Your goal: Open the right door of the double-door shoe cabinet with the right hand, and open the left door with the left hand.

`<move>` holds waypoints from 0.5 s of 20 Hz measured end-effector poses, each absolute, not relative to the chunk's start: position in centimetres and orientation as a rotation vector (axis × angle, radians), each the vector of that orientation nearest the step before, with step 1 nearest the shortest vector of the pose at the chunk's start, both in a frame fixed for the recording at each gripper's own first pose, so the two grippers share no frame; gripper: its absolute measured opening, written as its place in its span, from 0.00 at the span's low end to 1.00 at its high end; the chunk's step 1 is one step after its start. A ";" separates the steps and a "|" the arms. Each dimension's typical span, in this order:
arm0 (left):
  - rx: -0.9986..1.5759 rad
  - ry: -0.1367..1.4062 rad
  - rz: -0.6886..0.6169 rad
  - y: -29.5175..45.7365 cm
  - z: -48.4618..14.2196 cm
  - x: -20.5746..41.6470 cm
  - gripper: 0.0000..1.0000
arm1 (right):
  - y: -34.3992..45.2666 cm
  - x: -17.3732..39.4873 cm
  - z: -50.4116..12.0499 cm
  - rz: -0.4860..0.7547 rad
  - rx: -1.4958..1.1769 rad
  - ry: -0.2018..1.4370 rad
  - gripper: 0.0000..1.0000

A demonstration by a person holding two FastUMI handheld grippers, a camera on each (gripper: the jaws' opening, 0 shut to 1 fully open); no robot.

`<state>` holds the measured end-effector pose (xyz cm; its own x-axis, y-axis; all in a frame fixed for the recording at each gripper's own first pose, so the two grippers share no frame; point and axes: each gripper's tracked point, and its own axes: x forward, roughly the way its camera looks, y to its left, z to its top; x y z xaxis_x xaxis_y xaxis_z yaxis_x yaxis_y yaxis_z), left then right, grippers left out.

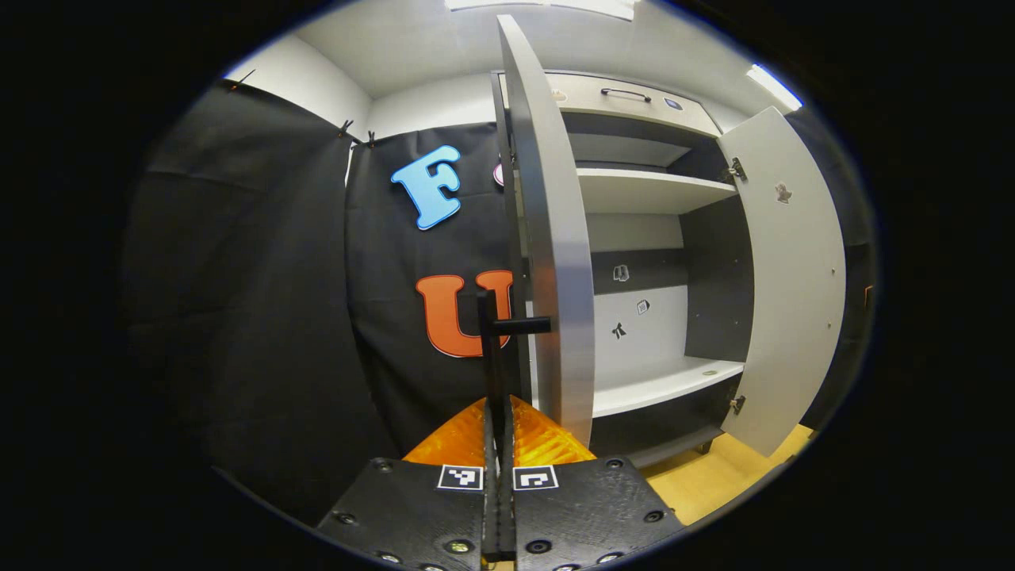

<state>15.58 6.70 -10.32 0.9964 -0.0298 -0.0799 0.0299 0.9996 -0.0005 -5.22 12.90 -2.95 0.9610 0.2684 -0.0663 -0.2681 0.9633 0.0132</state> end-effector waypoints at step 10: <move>0.016 0.088 0.061 10.0 -10.6 13.7 0.82 | 12.7 -5.3 -3.2 0.261 0.005 0.073 1.00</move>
<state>13.70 10.04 -10.64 0.9943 0.0612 -0.0878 -0.0598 0.9980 0.0184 -5.30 12.71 -3.24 0.9635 0.2580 -0.0712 -0.2576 0.9661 0.0141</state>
